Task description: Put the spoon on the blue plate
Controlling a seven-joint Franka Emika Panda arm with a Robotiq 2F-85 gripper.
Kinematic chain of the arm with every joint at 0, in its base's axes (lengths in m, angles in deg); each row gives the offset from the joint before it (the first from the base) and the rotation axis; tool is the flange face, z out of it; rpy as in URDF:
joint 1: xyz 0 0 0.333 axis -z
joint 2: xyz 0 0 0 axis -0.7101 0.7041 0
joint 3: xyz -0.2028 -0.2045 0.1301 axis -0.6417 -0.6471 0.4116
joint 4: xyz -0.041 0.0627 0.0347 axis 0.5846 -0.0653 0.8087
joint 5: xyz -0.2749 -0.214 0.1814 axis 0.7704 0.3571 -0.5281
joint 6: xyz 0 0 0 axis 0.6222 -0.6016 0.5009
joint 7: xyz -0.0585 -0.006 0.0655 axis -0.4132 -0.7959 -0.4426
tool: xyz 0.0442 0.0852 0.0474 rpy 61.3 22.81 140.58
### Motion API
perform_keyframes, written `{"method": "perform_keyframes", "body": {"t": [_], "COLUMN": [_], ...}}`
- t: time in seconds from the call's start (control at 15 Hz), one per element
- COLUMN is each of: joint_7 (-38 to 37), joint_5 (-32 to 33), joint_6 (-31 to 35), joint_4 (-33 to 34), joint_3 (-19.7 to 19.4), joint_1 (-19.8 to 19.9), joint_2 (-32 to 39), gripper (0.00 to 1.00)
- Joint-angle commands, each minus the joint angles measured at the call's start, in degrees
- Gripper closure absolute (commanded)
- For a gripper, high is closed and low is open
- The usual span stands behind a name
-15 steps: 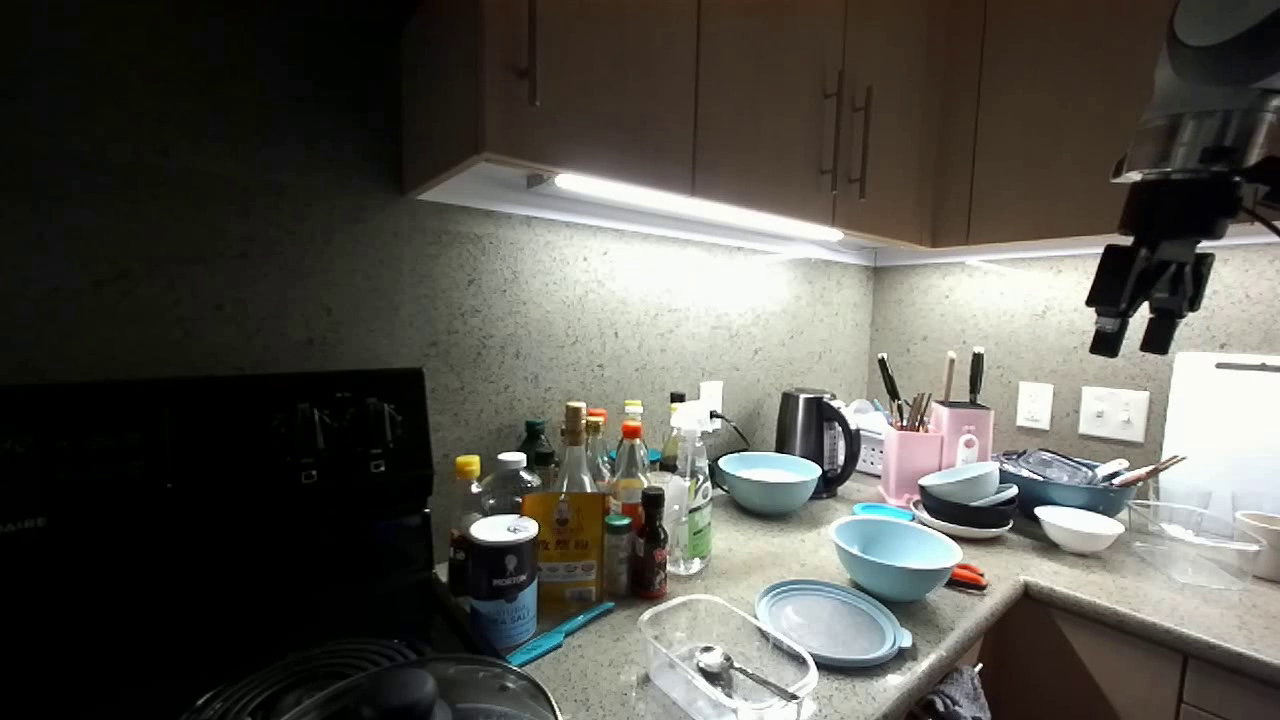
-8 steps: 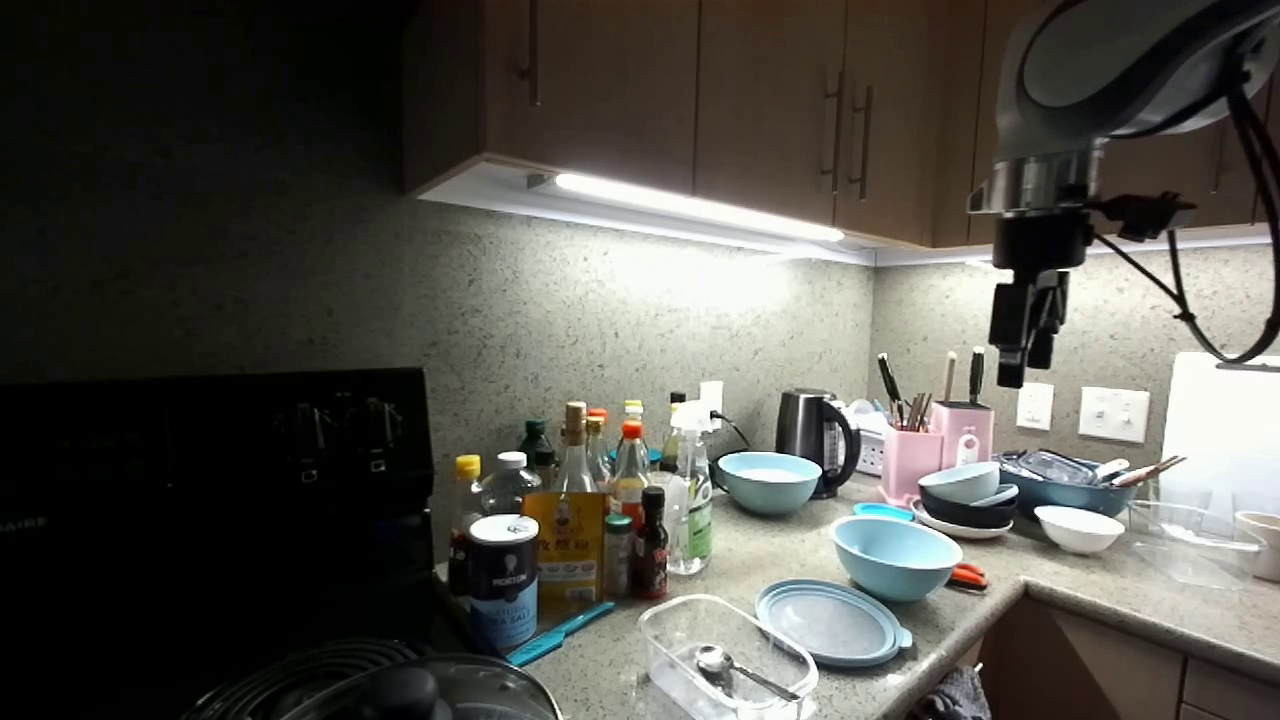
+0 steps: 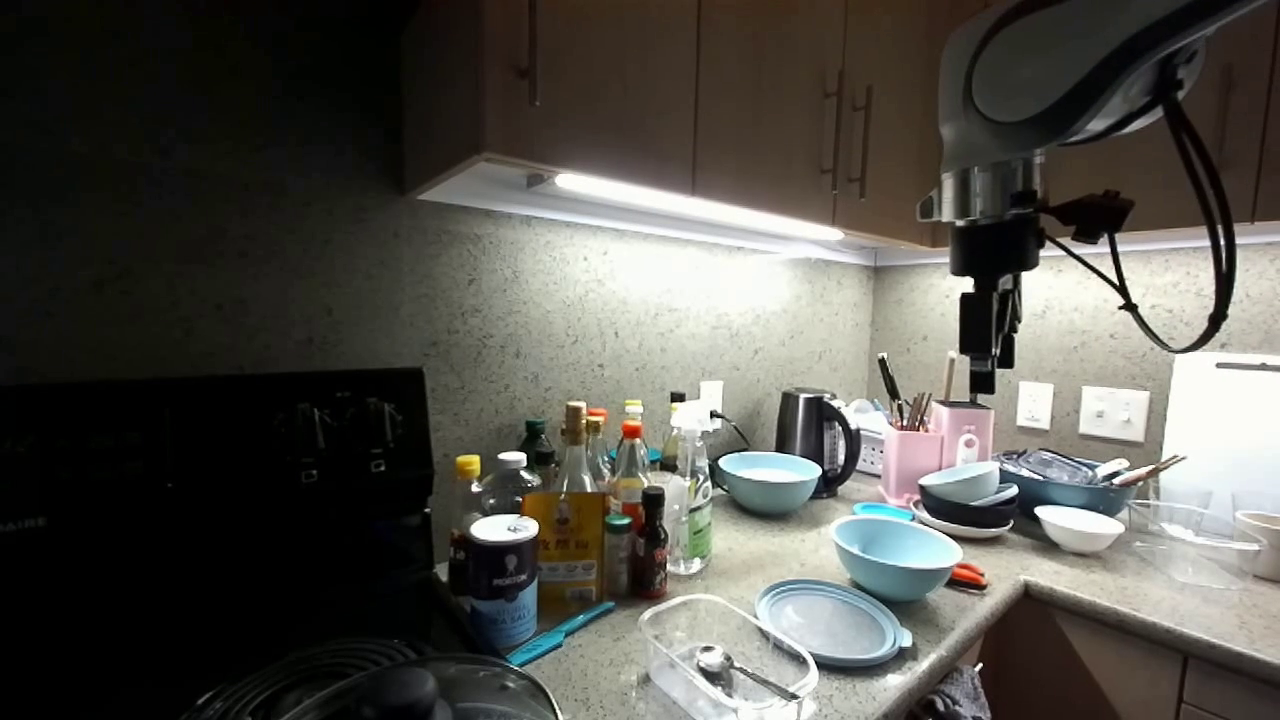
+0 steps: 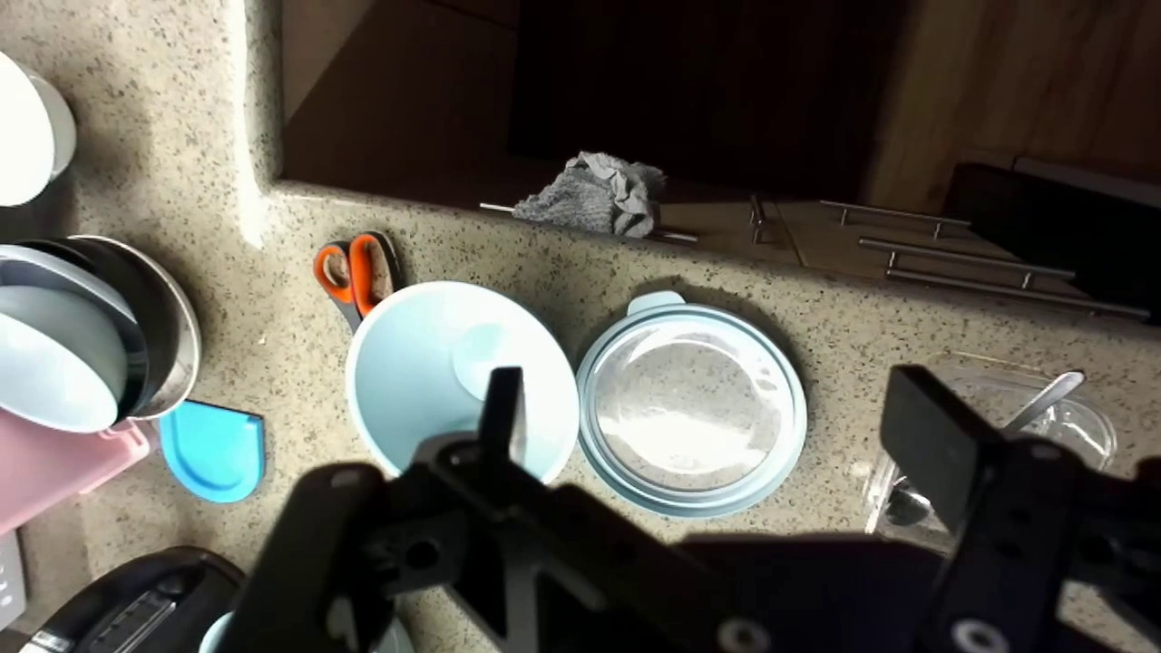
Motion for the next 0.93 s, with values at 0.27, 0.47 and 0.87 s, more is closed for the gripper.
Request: {"method": "perform_keyframes", "body": {"t": [0.27,0.47,0.87], "joint_7": [-13.07,-22.89,-24.09], "joint_5": [-20.52,-25.59,-23.93], "joint_6": [1.82,6.44,9.87], "joint_4": [1.06,1.81,1.56], "joint_3": [3.71,6.28,7.5], "joint_1": [-3.75,-4.7,-4.92], "joint_2": [6.04,10.9,13.75], "gripper": [0.0,0.0,0.0]}}
